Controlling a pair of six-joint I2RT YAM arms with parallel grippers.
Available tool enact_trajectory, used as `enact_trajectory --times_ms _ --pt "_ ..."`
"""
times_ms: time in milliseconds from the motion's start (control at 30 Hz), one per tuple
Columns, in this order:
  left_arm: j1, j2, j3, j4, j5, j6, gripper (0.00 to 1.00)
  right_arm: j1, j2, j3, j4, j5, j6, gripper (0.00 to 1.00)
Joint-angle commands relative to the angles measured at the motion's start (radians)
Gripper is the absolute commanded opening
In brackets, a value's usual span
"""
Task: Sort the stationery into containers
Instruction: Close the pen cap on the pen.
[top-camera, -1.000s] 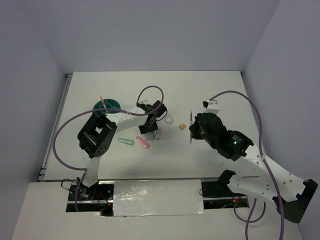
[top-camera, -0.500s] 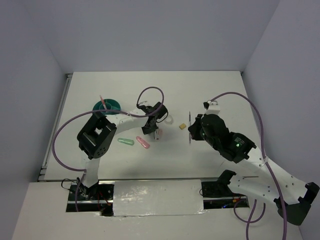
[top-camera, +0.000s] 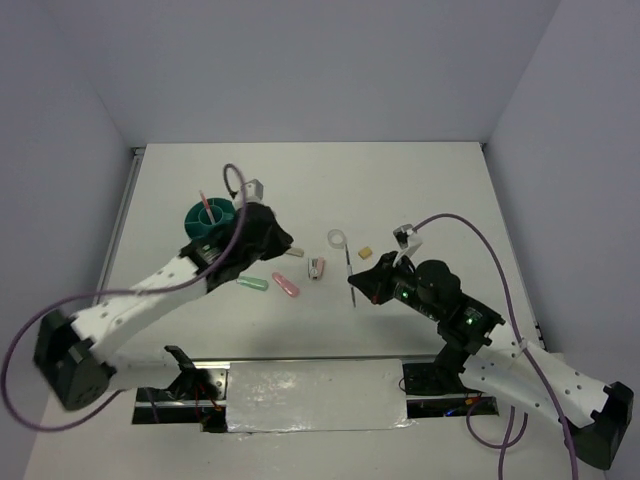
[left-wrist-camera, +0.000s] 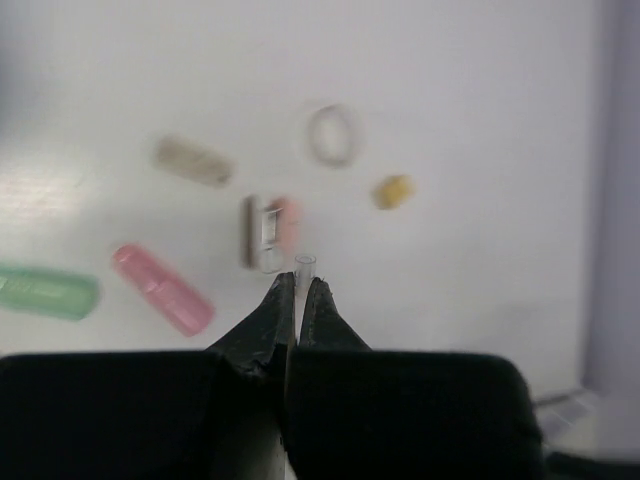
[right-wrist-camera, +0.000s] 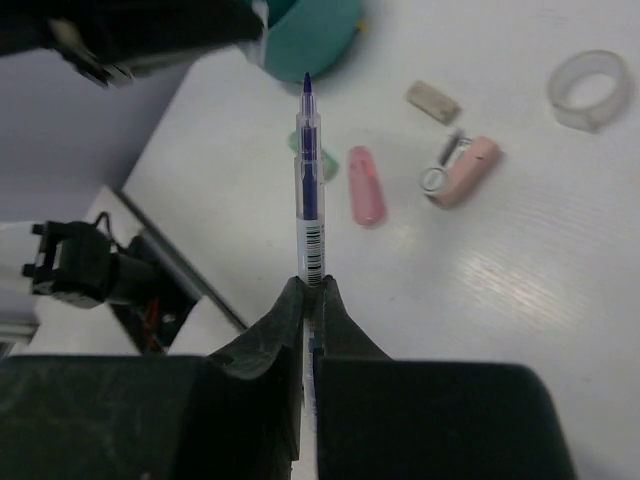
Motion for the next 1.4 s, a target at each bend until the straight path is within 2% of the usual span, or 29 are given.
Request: enact_trajectory --times_ms 0,33,133,200,300,433,767,1367 --pt "-0.002 -0.237 -0.164 0.326 0.169 0.186 0.00 0.055 -0.029 -0.059 0.333 -0.131 0.031 0.00" --pt "-0.002 -0.336 -0.199 0.443 0.236 0.201 0.00 0.079 -0.011 -0.068 0.385 -0.128 0.020 0.00" --pt "-0.002 -0.501 -0.308 0.619 0.303 0.243 0.00 0.190 0.034 -0.053 0.453 -0.070 0.003 0.00" --pt "-0.002 -0.585 -0.355 0.702 0.353 0.263 0.00 0.265 0.122 -0.021 0.516 -0.039 -0.015 0.00" --pt "-0.002 -0.657 -0.392 0.756 0.402 0.272 0.00 0.371 0.184 0.037 0.538 0.035 -0.037 0.00" --pt "-0.002 -0.695 -0.398 0.788 0.441 0.267 0.00 0.436 0.270 0.103 0.521 0.106 -0.075 0.00" --pt "-0.002 -0.728 -0.431 0.820 0.467 0.257 0.00 0.449 0.276 0.165 0.461 0.188 -0.107 0.00" --pt "-0.002 -0.693 -0.455 0.877 0.476 0.228 0.00 0.449 0.225 0.153 0.461 0.185 -0.127 0.00"
